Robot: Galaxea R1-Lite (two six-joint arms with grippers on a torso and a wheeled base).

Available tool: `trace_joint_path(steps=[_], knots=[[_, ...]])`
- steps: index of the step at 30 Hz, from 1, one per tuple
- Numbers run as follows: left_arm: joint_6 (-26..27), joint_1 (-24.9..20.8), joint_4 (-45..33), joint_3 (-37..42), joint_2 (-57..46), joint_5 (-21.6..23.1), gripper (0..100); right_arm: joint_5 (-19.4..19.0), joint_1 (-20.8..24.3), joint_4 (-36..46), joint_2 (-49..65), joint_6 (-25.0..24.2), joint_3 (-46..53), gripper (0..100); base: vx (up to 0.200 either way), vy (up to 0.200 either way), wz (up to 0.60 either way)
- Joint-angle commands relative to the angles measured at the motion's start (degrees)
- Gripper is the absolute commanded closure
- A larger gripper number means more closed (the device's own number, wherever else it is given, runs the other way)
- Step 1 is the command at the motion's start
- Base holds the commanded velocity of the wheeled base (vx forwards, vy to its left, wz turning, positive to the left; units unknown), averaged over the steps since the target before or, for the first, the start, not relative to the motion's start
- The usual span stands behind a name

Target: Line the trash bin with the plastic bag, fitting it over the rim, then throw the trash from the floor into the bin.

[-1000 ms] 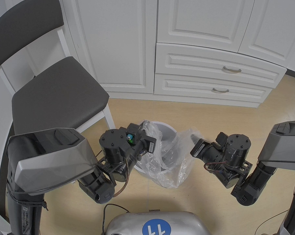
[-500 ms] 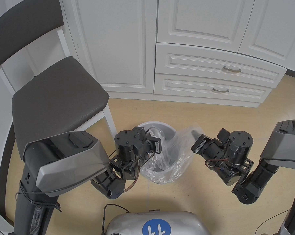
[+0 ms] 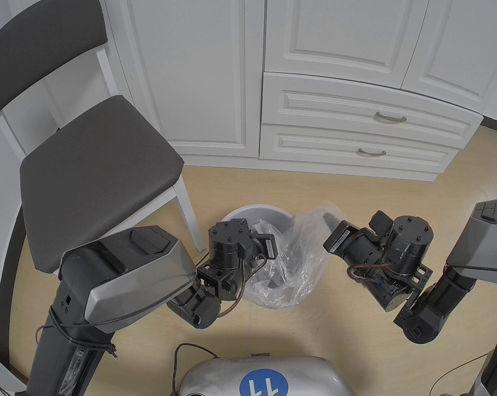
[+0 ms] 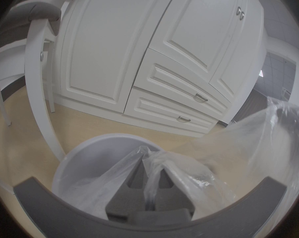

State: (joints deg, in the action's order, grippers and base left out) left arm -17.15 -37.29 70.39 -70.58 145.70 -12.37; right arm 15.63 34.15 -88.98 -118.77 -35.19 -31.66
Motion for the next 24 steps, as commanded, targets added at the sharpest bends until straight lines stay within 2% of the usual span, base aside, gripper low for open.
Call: trace_joint_path(steps=[1,11,16,21,24], knots=[[-1.04,2.84,-1.04,-3.42,2.22,0.16,100,0.02,-0.04,-1.02,-1.64,-0.14,-0.25,100,0.000,0.000,0.00],[-1.04,8.02,-1.39,-5.62,0.81,2.18,100,0.10,-3.03,-1.02,-6.82,-0.31,-3.41,100,0.000,0.000,0.00],[-0.95,9.96,-1.57,-4.83,-2.44,3.50,100,0.28,-6.81,-1.02,-12.01,-0.14,-7.54,100,0.000,0.000,0.00],[-0.34,10.66,-2.19,-2.72,-4.90,3.85,100,0.37,-8.83,-1.02,-14.65,0.13,-9.65,100,0.000,0.000,0.00],[2.21,10.66,-4.12,2.38,-8.33,5.43,100,0.46,-9.54,-1.02,-16.23,0.92,-9.83,100,0.000,0.000,0.00]])
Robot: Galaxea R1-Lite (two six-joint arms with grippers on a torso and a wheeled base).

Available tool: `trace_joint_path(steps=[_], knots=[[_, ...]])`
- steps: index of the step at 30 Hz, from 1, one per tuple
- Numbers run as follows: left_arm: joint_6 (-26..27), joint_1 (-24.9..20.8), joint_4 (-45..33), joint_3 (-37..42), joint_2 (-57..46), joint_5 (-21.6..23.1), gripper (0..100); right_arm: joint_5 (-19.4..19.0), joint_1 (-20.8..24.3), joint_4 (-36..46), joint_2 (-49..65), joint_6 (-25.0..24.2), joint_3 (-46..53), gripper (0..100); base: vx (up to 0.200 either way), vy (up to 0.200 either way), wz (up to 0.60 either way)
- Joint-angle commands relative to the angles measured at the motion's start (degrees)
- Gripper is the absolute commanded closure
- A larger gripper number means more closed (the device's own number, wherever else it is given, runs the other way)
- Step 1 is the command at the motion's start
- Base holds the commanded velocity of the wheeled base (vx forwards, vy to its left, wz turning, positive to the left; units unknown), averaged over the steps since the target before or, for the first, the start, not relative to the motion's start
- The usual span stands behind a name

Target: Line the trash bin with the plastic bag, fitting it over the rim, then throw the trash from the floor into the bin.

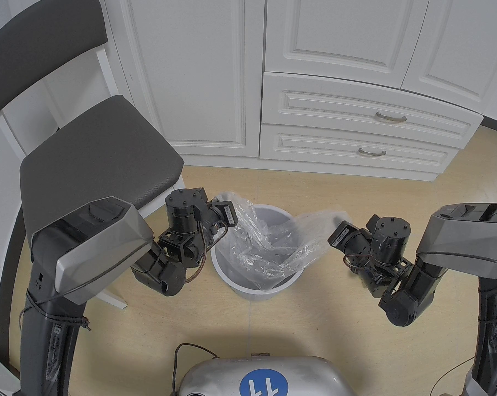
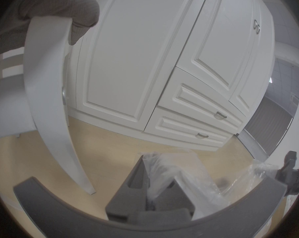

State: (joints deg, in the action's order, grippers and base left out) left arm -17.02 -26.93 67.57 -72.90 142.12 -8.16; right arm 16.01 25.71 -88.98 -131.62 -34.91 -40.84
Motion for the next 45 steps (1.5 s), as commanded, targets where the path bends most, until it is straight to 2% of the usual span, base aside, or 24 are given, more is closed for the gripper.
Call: trace_joint_path(steps=[1,6,11,17,22,29,39,45], knots=[[3.13,0.30,-1.30,6.01,-5.27,1.74,100,0.17,-1.10,-1.02,-3.82,1.08,-0.56,100,0.000,0.000,0.00],[8.58,-0.14,-1.30,10.59,-5.36,3.15,100,1.13,-0.05,-1.02,-6.19,7.93,1.38,100,0.000,0.000,0.00],[12.10,-0.14,-1.83,12.96,-5.27,3.15,100,2.36,2.33,-1.02,-4.17,11.01,5.51,100,0.000,0.000,0.00],[18.25,1.44,-6.14,19.73,-10.46,3.23,100,1.92,2.59,-1.02,-1.71,25.77,17.37,100,0.000,0.000,0.00],[20.80,3.11,-10.88,23.15,-14.76,5.26,100,2.01,2.15,-1.02,-1.01,31.05,23.00,100,0.000,0.000,0.00],[21.15,3.73,-11.59,24.30,-15.56,6.13,100,2.10,1.89,-1.02,1.90,34.74,27.30,100,0.000,0.000,0.00],[24.66,4.25,-11.67,27.37,-16.43,7.80,100,1.66,1.98,-1.02,3.92,38.96,33.02,100,0.000,0.000,0.00],[25.02,3.73,-11.76,27.02,-13.89,7.80,100,1.57,1.98,-1.02,1.19,38.87,32.14,100,0.000,0.000,0.00]])
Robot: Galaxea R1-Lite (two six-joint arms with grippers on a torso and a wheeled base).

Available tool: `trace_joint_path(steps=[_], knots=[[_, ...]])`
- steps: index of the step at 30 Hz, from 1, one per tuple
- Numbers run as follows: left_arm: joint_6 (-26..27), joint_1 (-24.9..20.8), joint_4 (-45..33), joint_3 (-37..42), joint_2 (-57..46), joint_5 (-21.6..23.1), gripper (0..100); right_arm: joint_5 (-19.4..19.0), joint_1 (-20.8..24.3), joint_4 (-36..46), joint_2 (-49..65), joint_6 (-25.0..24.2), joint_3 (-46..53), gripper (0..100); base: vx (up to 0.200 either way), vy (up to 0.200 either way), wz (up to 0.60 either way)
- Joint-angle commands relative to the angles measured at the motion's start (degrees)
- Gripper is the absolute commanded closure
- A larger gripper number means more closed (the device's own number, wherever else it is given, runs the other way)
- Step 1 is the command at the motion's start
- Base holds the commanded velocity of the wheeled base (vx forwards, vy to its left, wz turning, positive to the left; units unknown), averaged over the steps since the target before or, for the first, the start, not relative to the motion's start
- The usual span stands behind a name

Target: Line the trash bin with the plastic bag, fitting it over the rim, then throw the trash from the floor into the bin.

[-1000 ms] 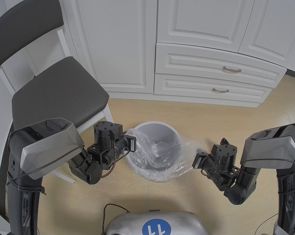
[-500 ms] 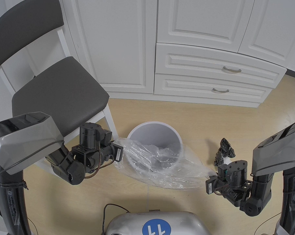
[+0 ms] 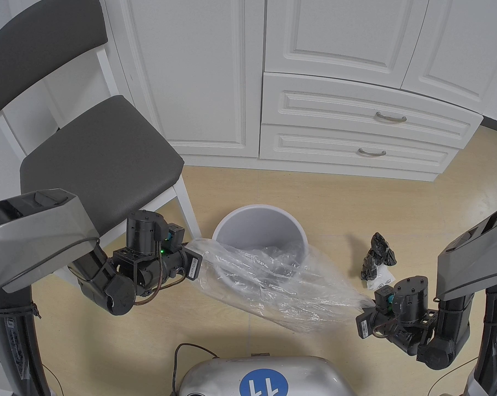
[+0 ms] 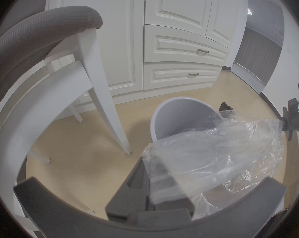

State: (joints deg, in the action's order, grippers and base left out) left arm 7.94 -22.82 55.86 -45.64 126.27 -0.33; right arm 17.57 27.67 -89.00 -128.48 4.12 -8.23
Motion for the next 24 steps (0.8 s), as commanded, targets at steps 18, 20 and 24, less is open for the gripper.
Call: trace_joint_path(steps=[18,20,24], knots=[[-4.95,-3.11,1.80,-14.48,14.09,-10.39,100,3.00,0.72,-1.00,-10.83,-7.81,-14.45,100,0.000,0.000,0.00],[-4.95,-3.02,1.80,-14.30,13.74,-10.48,100,3.00,0.72,-1.00,-10.65,-7.90,-14.27,100,0.000,0.000,0.00],[-4.77,-2.67,1.80,-14.12,13.04,-10.66,100,3.00,0.63,-1.00,-10.57,-7.81,-13.74,100,0.000,0.000,0.00]])
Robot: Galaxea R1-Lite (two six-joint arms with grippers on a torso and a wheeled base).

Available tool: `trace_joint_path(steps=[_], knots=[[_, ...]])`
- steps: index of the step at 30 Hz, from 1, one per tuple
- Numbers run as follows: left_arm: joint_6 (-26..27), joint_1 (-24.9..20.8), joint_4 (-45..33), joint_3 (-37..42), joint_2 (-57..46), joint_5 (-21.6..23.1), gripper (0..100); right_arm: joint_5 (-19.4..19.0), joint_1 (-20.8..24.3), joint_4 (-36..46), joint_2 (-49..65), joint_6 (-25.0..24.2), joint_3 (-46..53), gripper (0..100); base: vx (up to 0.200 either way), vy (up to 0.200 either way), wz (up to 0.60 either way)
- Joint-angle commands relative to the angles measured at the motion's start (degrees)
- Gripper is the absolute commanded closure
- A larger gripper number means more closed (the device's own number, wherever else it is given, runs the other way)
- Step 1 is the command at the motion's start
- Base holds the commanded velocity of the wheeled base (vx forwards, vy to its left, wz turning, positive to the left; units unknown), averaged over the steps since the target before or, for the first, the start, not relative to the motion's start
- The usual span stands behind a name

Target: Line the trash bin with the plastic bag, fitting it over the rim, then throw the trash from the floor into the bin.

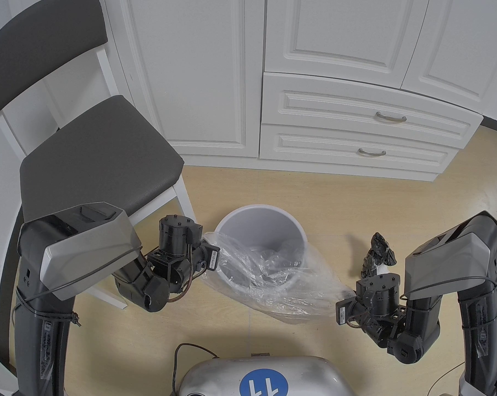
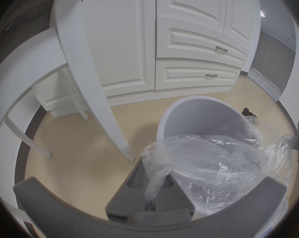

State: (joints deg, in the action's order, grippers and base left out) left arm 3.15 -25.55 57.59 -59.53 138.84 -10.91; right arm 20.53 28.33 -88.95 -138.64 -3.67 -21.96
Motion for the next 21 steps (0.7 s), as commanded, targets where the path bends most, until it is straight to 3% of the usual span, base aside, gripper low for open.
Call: trace_joint_path(steps=[1,7,10,19,20,21], knots=[[0.19,0.41,-0.20,0.02,-0.32,-0.16,100,0.21,-0.12,-1.05,-0.49,0.15,0.69,100,0.000,0.000,0.00],[0.99,1.21,-1.78,0.73,-1.20,-0.25,100,0.30,-0.47,-1.05,-1.72,0.68,1.30,100,0.000,0.000,0.00],[0.99,1.29,-4.77,-0.06,-1.20,-0.87,100,2.15,-0.29,-1.05,-2.86,1.82,1.04,100,0.000,0.000,0.00],[0.90,1.38,-4.24,-0.33,-1.38,-1.39,100,2.50,-0.03,-1.05,-2.42,2.26,1.48,100,0.000,0.000,0.00],[0.90,1.38,-4.24,-0.33,-1.38,-1.39,100,2.50,-0.03,-1.05,-2.42,2.26,1.48,0,0.000,0.000,0.00],[0.63,1.29,-3.98,-0.15,-1.82,-1.31,100,2.41,0.23,-1.05,-1.01,2.18,1.83,0,0.000,0.000,0.00]])
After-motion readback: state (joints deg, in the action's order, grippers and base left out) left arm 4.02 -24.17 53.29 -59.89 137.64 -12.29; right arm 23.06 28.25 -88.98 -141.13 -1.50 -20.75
